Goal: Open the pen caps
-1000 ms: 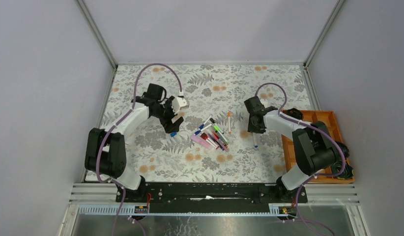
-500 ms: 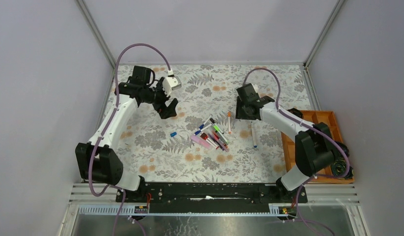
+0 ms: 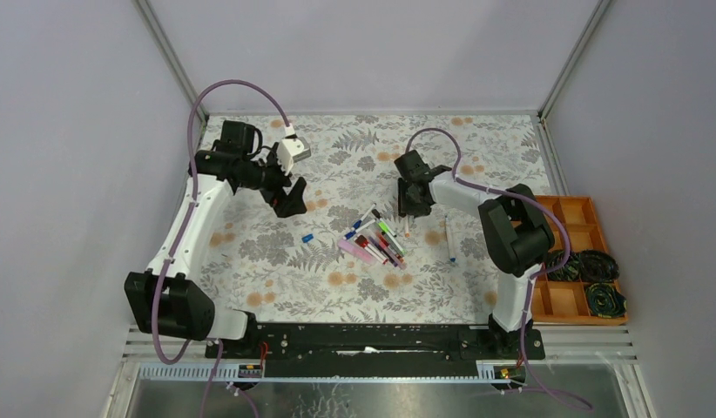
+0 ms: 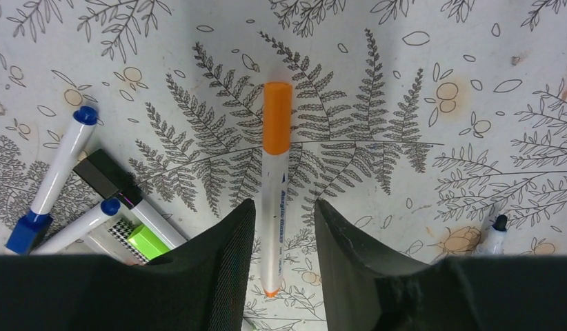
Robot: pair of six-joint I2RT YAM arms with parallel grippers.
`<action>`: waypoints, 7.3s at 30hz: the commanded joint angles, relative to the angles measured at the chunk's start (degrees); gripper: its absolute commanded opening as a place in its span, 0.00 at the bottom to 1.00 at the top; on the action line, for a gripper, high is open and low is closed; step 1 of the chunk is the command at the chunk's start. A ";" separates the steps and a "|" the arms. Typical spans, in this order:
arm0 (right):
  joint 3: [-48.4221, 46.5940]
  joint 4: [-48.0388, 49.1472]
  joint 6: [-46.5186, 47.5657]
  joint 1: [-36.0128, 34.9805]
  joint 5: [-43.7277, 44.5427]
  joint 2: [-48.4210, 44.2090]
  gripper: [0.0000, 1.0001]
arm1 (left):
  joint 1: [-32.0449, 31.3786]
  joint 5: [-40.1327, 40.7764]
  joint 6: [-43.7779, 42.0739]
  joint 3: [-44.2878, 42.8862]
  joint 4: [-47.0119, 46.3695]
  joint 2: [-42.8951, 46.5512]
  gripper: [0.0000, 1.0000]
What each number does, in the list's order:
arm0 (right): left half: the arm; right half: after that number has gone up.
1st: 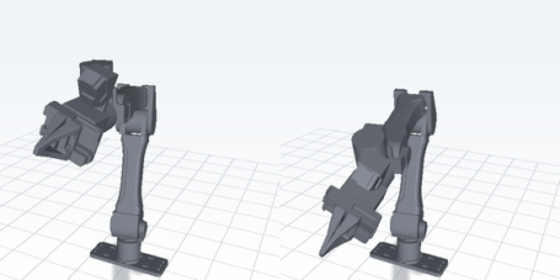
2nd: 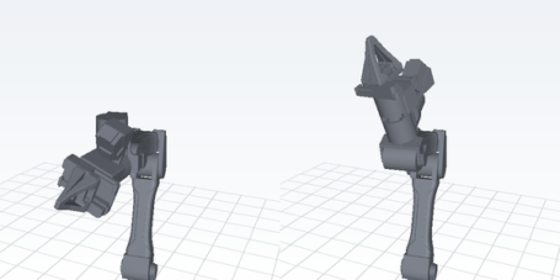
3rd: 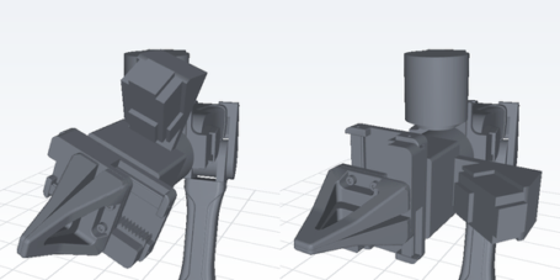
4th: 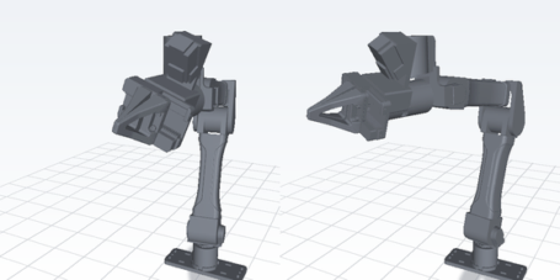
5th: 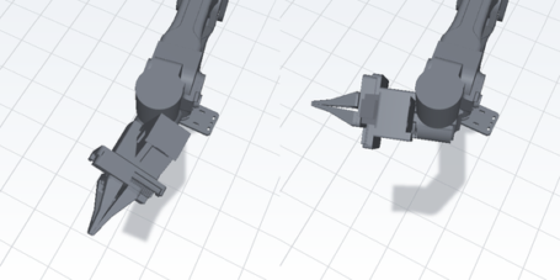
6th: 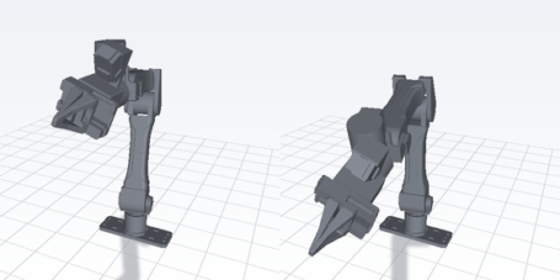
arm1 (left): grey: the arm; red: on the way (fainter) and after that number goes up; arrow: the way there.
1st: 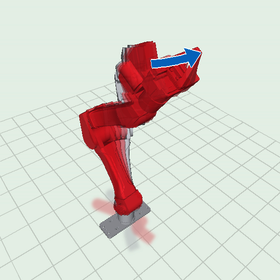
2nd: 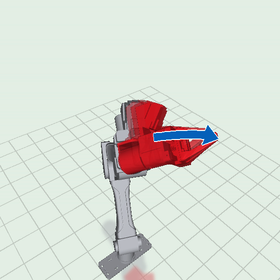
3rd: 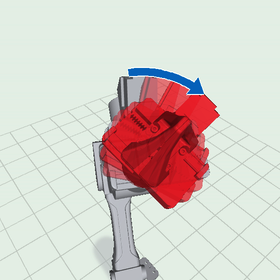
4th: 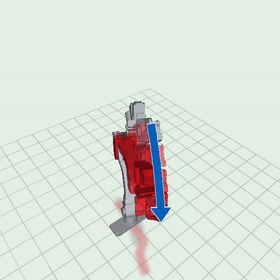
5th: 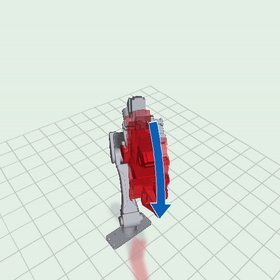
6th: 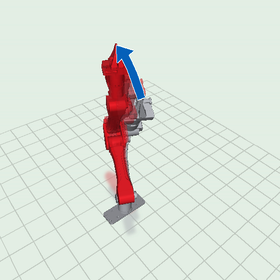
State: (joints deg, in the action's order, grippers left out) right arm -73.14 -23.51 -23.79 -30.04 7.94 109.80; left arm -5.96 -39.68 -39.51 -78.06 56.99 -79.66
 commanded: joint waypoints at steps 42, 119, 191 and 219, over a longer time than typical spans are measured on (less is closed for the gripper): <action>-5.35 -4.82 11.51 -10.62 -71.25 -10.14 0.00 | -12.98 -11.33 -32.35 12.47 4.52 5.40 0.98; 12.64 2.69 -2.06 1.26 7.40 -15.41 0.00 | 0.58 12.78 -13.05 31.14 -31.13 -10.39 0.16; 10.59 5.48 9.37 -10.09 -6.89 -5.66 0.25 | 1.21 -0.46 9.56 6.65 -8.87 4.31 0.99; 4.16 -1.33 6.21 -10.06 -43.45 -21.78 0.00 | -5.67 -16.39 -21.19 9.20 6.20 7.46 0.99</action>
State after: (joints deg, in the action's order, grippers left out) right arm -65.41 -22.81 -15.92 -39.62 -16.69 88.97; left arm -7.29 -53.56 -49.74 -69.19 58.00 -73.89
